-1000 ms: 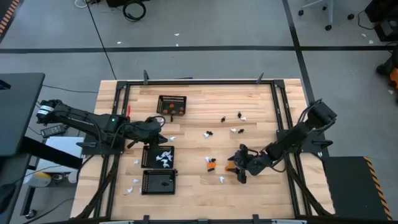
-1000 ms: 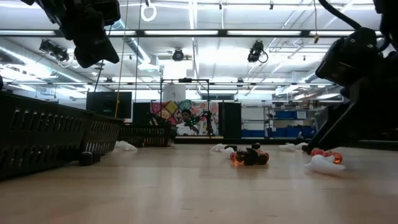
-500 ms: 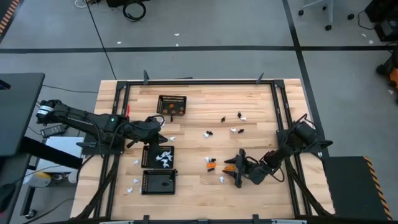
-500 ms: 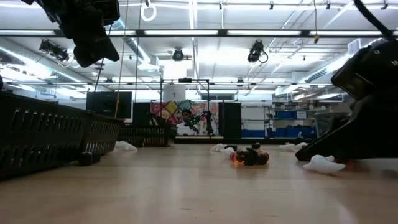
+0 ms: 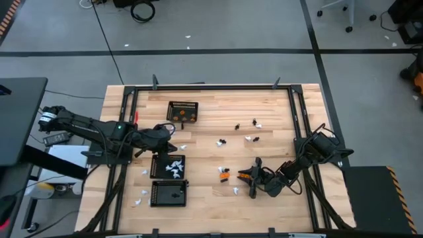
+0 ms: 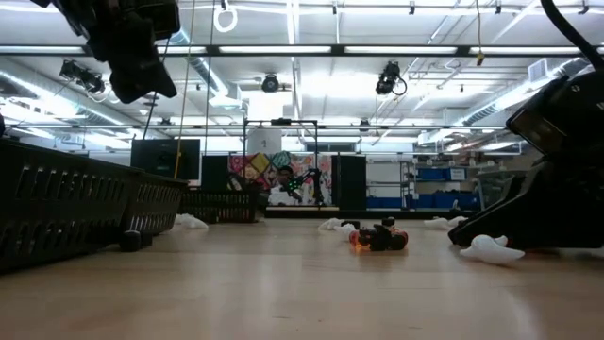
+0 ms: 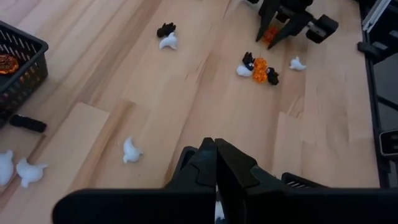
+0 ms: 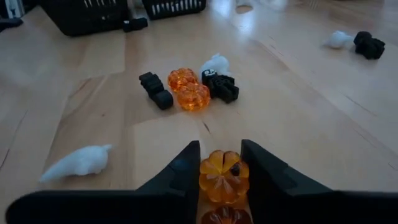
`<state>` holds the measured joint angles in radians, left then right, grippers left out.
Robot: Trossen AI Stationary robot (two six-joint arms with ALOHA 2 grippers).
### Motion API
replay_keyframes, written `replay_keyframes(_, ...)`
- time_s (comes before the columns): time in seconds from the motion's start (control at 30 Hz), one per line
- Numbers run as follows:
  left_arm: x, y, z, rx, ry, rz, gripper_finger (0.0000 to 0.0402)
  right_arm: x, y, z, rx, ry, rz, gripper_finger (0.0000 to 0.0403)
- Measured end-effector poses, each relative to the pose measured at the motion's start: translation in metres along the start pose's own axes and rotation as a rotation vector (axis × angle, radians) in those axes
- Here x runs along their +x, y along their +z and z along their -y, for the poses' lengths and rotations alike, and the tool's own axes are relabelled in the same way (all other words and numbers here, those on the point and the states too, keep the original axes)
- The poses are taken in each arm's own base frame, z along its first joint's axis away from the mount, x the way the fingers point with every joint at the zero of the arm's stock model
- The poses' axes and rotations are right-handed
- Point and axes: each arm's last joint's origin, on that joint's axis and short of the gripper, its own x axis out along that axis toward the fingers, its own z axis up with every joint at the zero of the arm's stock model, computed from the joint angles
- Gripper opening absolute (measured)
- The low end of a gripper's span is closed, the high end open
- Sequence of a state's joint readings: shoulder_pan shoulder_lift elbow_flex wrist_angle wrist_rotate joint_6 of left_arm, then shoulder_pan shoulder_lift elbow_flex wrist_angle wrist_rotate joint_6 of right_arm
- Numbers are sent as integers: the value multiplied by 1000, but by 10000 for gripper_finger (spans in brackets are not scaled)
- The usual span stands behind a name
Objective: Sort Halloween decoration
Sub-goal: Put the orange pumpkin toy into the top black bin
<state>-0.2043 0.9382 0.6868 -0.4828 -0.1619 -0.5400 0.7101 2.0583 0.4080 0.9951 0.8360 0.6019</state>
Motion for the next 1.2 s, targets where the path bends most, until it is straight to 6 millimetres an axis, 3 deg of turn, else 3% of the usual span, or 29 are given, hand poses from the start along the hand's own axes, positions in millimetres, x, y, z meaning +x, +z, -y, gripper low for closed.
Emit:
replay_keyframes(0.37,-1,0,0,-16,-4,3,9,4,18,2,47,44,15,100)
replay_keyframes(0.9,-7,2,0,-34,-20,30,9,21,89,29,43,194,87,106)
replay_keyframes(1.07,-7,4,1,-59,-24,53,9,24,106,40,47,201,56,107)
replay_keyframes(1.2,-7,5,0,-75,-11,75,9,38,123,46,9,201,-36,107)
